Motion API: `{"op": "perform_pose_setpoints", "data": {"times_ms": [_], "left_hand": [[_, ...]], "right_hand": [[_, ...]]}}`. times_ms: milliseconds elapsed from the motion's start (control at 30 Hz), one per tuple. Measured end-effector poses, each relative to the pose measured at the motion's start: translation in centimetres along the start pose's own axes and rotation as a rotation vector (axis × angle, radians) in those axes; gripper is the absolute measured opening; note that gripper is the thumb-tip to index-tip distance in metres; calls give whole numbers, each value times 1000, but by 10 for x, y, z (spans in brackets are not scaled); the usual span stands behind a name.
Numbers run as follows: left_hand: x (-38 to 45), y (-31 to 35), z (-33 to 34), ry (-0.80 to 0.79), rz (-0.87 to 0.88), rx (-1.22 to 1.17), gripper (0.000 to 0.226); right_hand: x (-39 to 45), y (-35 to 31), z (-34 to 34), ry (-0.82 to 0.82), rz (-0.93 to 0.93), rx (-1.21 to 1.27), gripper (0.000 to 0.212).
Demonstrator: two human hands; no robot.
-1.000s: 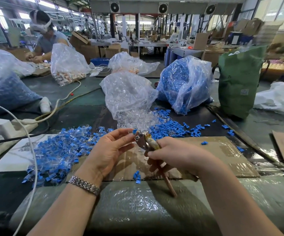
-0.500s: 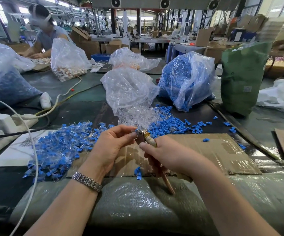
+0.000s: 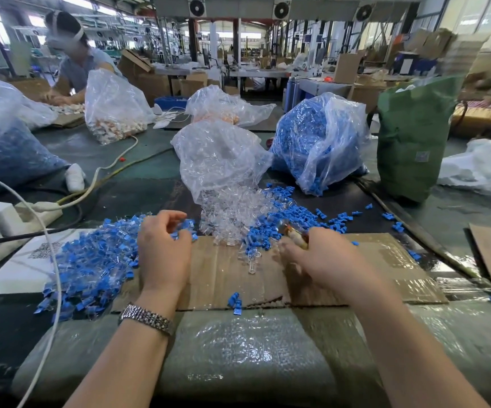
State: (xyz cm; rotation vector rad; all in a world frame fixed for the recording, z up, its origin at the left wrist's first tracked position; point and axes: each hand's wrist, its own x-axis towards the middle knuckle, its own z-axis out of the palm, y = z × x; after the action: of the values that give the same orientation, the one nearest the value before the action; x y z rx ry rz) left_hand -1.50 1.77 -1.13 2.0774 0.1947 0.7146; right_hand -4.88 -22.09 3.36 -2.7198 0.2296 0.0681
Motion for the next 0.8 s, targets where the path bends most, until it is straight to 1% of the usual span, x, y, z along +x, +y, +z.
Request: {"op": "perform_pose_setpoints", "data": {"times_ms": [33, 67, 100, 200, 233, 300, 333, 367, 400, 433, 500, 633, 800], "left_hand": [[0, 0, 0, 37, 36, 79, 28], [0, 0, 0, 38, 73, 112, 30], [-1, 2, 1, 3, 114, 101, 28], [-6, 6, 6, -222, 184, 24, 25], [-8, 6, 7, -285, 193, 26, 25], [-8, 5, 8, -361, 193, 20, 25], [-8, 4, 8, -378, 186, 12, 26], [-8, 3, 7, -387, 176, 6, 26], [-7, 3, 7, -394, 166, 3, 27], [-6, 3, 7, -404, 163, 0, 28], [-7, 5, 7, -431, 175, -8, 31], [-9, 7, 4, -488, 199, 1, 28], [-12, 12, 5, -611, 256, 11, 30]], "right_hand": [[2, 5, 5, 35, 13, -109, 38], [3, 8, 10, 56, 24, -199, 37], [3, 11, 15, 70, 37, -264, 38], [4, 10, 22, 122, 86, -384, 59], [3, 7, 23, 161, 80, -399, 59], [0, 0, 24, 236, -20, -363, 42], [-3, -4, 25, 228, -106, -287, 31], [-7, -9, 24, 180, -201, -165, 21], [-12, -15, 24, 97, -290, -26, 13], [-17, -21, 25, 1, -366, 97, 8], [-24, -31, 28, -134, -482, 211, 8], [-28, -40, 37, -199, -581, 154, 15], [-24, -40, 42, -184, -649, 71, 13]]}}
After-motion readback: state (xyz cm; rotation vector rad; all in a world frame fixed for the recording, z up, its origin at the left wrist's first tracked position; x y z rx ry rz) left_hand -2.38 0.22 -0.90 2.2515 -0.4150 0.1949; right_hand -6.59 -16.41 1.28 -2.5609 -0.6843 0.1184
